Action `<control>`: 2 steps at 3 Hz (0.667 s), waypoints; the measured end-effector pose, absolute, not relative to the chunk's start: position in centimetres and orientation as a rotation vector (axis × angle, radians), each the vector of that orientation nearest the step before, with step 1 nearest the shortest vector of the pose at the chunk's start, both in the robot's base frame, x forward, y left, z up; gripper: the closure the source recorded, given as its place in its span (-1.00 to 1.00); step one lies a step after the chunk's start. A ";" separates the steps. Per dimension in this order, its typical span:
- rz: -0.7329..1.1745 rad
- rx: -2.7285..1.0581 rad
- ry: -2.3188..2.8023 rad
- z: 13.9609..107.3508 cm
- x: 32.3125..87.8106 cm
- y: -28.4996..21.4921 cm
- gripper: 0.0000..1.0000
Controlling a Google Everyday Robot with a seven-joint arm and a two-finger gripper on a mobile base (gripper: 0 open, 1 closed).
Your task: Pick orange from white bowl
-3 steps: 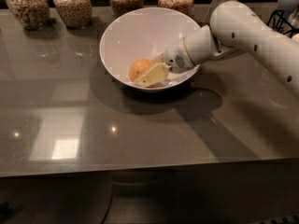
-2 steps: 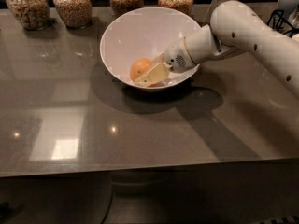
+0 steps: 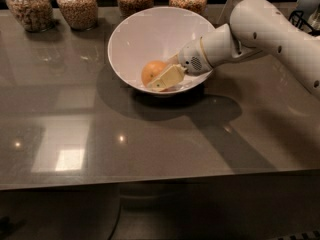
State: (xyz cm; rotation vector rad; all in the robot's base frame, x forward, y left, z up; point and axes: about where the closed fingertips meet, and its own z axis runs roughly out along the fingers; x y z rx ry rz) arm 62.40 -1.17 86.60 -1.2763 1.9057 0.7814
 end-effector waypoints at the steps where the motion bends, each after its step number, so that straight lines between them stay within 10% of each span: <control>1: 0.747 -1.297 1.864 88.9 62.0 -0.9 1.00; 2: 0.707 -1.293 1.843 90.8 61.4 -1.3 1.00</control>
Offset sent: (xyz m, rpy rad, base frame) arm -0.0164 -0.0111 0.0666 -0.0164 -0.1349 -0.0259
